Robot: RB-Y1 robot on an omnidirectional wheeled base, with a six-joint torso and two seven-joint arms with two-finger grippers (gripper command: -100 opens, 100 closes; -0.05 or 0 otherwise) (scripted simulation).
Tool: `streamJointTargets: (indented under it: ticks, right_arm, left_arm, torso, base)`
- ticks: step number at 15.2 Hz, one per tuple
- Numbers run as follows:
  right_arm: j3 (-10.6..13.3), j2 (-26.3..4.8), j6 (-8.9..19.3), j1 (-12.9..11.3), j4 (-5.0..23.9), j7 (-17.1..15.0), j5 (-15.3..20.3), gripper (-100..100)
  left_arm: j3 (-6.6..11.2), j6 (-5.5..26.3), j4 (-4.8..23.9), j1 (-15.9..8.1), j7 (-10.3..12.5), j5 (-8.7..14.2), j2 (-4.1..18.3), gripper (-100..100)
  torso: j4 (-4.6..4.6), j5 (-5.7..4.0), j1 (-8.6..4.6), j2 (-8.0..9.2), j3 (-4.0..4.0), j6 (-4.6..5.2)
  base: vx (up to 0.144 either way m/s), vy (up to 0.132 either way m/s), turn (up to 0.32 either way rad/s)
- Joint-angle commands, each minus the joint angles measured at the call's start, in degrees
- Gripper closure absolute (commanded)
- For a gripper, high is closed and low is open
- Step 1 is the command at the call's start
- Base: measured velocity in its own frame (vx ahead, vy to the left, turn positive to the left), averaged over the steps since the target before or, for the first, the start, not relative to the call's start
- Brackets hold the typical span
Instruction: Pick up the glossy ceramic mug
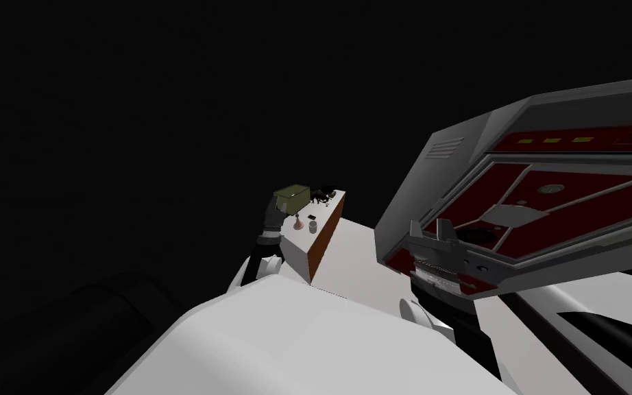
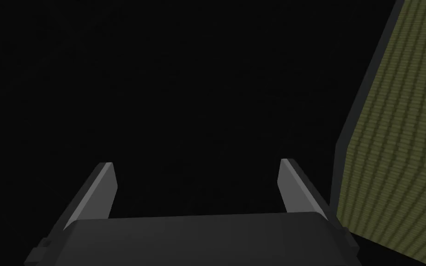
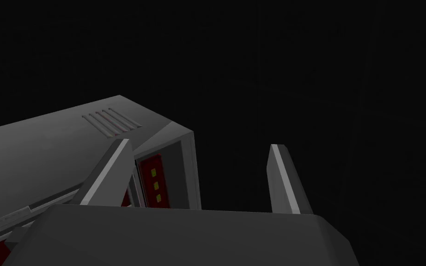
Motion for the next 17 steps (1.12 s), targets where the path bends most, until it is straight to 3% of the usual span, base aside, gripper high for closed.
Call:
streamJointTargets:
  ticks: [1, 4, 7, 12, 14, 17]
  right_arm:
    - [0.0, 0.0, 0.0, 0.0, 0.0, 0.0, 0.0, 0]
    - [0.0, 0.0, 0.0, 0.0, 0.0, 0.0, 0.0, 0]
    - [0.0, 0.0, 0.0, 0.0, 0.0, 0.0, 0.0, 0]
    - [0.0, 0.0, 0.0, 0.0, 0.0, 0.0, 0.0, 0]
    - [0.0, 0.0, 0.0, 0.0, 0.0, 0.0, 0.0, 0]
    - [0.0, 0.0, 0.0, 0.0, 0.0, 0.0, 0.0, 0]
  left_arm:
    - [0.19, 0.9, 0.0, 0.1, -0.1, 0.2, 1.8, -100]
    - [0.96, 4.6, -0.1, 0.6, -0.5, 1.1, 5.5, -100]
    - [1.33, 6.5, -0.1, 0.8, -0.7, 1.5, 6.6, -100]
    - [2.74, 12.4, -0.2, 1.6, -1.4, 3.1, 9.4, -100]
    - [2.74, 13.4, -0.2, 1.6, -1.4, 3.1, 9.4, -100]
    - [3.90, 17.5, -0.3, 2.3, -2.1, 4.5, 10.9, -100]
  torso:
    - [0.00, 0.00, 0.00, 0.00, 0.00, 0.00]
    - [0.00, -0.03, -0.16, -0.02, -0.01, 0.01]
    - [-0.01, -0.06, -0.29, -0.06, -0.04, 0.01]
    - [-0.02, -0.06, -0.25, -0.06, -0.04, 0.01]
    - [-0.02, -0.06, -0.26, -0.11, -0.06, 0.01]
    - [-0.03, -0.05, -0.25, -0.11, -0.06, 0.00]
  base:
    - [0.001, -0.014, -0.018]
    - [0.007, -0.056, -0.044]
    - [0.017, -0.072, -0.027]
    - [0.015, -0.062, -0.044]
    - [0.029, -0.052, -0.024]
    - [0.029, -0.060, -0.044]
